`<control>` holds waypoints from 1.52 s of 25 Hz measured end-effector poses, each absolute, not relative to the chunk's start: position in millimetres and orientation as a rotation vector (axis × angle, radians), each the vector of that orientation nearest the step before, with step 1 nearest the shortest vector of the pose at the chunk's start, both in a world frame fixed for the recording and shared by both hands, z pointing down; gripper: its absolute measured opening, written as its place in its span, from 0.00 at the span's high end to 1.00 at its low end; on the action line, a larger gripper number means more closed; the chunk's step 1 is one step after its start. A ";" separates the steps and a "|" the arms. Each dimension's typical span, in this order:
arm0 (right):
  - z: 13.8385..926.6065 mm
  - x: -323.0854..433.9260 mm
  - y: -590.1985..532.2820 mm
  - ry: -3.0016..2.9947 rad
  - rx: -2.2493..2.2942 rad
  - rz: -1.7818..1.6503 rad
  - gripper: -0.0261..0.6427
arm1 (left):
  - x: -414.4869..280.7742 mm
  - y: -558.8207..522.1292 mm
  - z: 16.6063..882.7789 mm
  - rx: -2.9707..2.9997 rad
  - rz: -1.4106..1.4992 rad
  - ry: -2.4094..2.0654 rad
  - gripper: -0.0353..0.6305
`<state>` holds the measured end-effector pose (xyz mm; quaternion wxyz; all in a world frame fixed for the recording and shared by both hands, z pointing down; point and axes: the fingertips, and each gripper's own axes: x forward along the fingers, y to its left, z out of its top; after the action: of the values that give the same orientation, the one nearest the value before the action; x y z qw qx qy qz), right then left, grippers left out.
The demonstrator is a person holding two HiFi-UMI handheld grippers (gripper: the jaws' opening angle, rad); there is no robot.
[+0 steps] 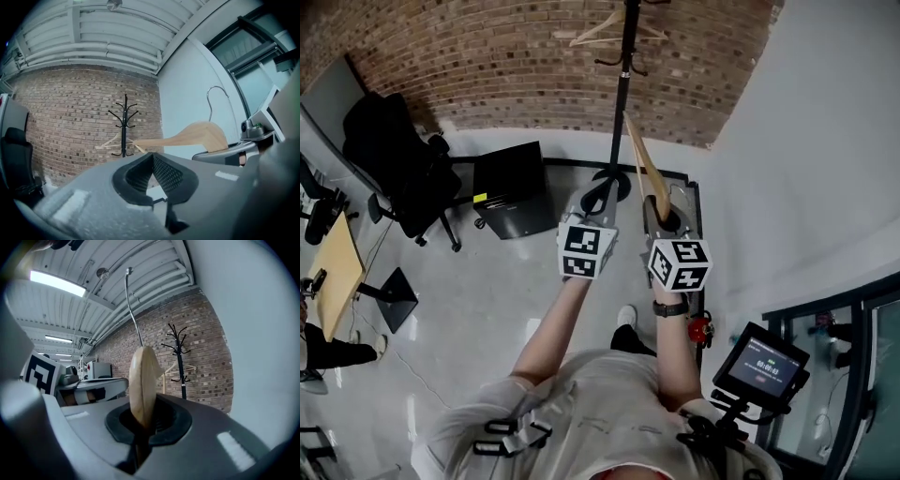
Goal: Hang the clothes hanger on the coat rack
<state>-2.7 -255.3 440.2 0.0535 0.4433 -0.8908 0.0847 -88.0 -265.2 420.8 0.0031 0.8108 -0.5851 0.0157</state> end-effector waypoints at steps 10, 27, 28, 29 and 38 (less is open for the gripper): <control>439.5 27.6 -434.5 -2.744 1.073 0.188 0.95 | -83.8 -414.6 393.2 2.389 -0.007 -2.202 0.95; 503.7 4.3 -558.9 -2.552 0.983 0.152 0.96 | -115.5 -541.3 418.0 2.357 -0.037 -2.116 0.95; 501.8 -2.6 -570.9 -2.554 0.969 0.162 0.96 | -122.7 -556.9 412.2 2.357 -0.045 -2.133 0.95; 498.7 -9.5 -581.2 -2.553 0.955 0.170 0.96 | -129.8 -571.3 405.9 2.358 -0.053 -2.145 0.95; 462.5 -65.3 -675.4 -2.510 0.824 -0.007 0.95 | -183.1 -678.0 364.7 2.439 -0.037 -2.213 0.95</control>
<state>-65.3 -675.4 462.5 0.2473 0.3022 -0.9206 -0.0024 -183.1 -678.0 364.7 -0.0758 0.7384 -0.6700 -0.0113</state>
